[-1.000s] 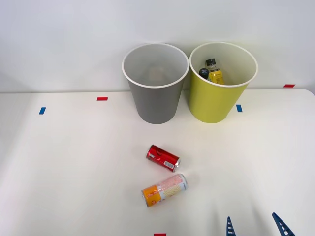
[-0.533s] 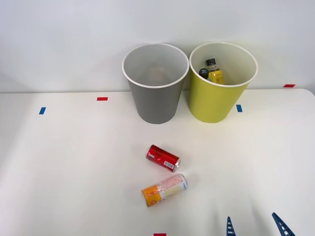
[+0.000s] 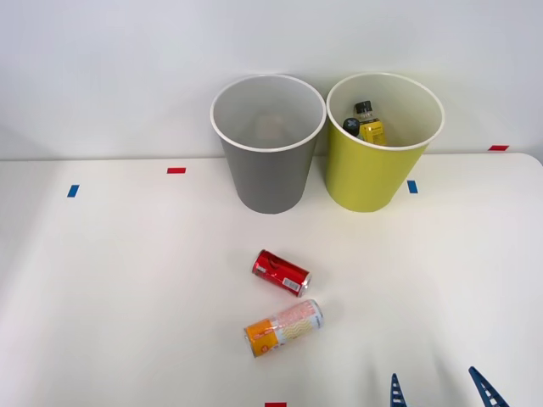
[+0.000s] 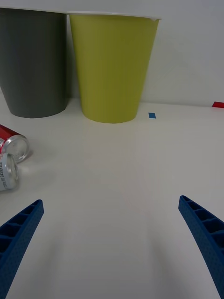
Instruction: Put cans in the gray bin, plastic bottles in the light green bin
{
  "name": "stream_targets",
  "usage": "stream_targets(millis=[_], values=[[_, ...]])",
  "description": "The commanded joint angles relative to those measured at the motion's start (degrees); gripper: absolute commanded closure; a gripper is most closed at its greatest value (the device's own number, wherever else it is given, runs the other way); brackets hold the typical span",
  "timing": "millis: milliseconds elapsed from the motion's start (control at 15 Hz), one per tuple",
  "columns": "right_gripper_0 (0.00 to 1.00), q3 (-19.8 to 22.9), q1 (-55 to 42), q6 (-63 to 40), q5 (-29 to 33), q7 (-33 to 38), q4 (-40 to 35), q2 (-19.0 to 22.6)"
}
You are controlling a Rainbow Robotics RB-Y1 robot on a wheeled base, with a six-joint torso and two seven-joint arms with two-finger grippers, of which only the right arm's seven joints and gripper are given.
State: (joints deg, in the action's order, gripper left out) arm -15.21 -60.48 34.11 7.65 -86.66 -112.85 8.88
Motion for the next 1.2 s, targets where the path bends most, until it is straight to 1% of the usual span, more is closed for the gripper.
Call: stream_targets(millis=[67, 1200], values=[[0.00, 0.0, 0.0, 0.0, 0.0, 0.0, 0.0, 0.0], [0.00, 0.0, 0.0, 0.0, 0.0, 0.0, 0.0, 0.0]])
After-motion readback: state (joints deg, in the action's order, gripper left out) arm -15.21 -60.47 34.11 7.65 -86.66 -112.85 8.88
